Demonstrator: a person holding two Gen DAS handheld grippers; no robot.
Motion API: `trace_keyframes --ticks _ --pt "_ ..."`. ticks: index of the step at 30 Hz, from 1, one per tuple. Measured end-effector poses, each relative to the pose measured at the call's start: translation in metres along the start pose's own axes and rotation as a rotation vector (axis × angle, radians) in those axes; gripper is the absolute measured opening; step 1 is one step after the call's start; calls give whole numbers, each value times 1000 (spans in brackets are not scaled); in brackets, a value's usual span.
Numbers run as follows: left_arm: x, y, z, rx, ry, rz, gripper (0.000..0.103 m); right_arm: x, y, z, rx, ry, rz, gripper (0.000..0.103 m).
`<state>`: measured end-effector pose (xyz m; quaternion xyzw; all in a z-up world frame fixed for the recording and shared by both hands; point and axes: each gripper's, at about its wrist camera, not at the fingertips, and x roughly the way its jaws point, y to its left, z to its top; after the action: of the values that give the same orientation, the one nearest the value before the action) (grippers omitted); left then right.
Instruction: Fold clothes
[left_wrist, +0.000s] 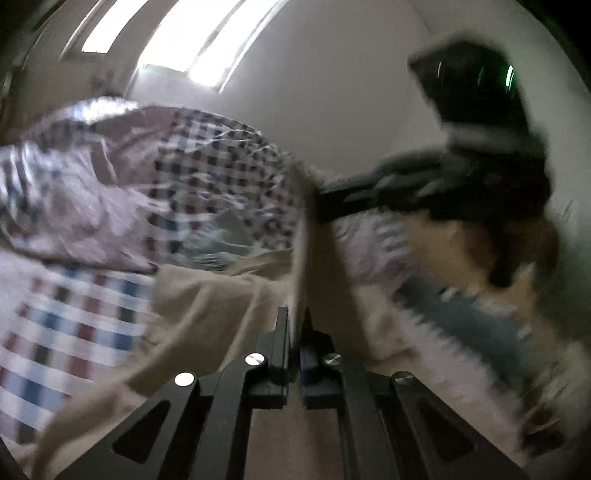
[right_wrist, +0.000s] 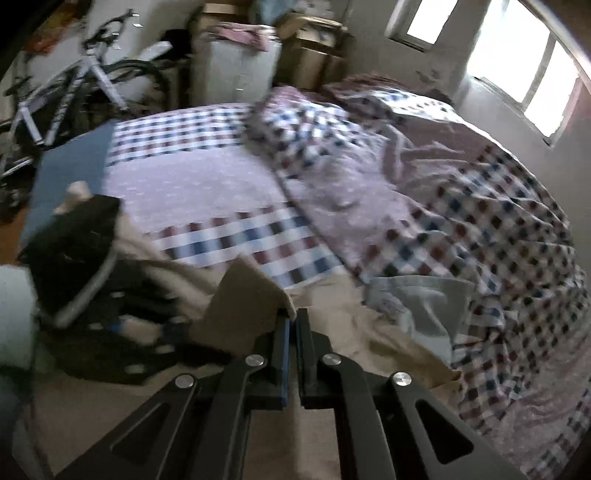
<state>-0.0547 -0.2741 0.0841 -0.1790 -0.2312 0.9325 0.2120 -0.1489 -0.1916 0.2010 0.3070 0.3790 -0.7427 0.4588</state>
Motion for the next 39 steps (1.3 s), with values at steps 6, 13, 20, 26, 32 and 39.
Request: trace_keyframes --ticks 6,13,20,26,32,39 --pt "-4 72 -2 -376 -5 -92 2 61 -15 2 112 82 -280 26" --pt "-6 102 -14 -524 -34 -124 2 -4 -59 -102 252 29 -382 48" --pt "-19 84 5 -475 -42 -155 2 -38 -68 -236 401 78 -424 49" --pt "-25 54 42 -457 58 -186 2 -20 -60 -301 442 144 -446 47" --pt "-4 42 72 -467 195 -74 2 -10 -61 -346 489 167 -476 8" --pt "13 44 86 -530 299 -11 2 -37 -84 -361 601 55 -493 5"
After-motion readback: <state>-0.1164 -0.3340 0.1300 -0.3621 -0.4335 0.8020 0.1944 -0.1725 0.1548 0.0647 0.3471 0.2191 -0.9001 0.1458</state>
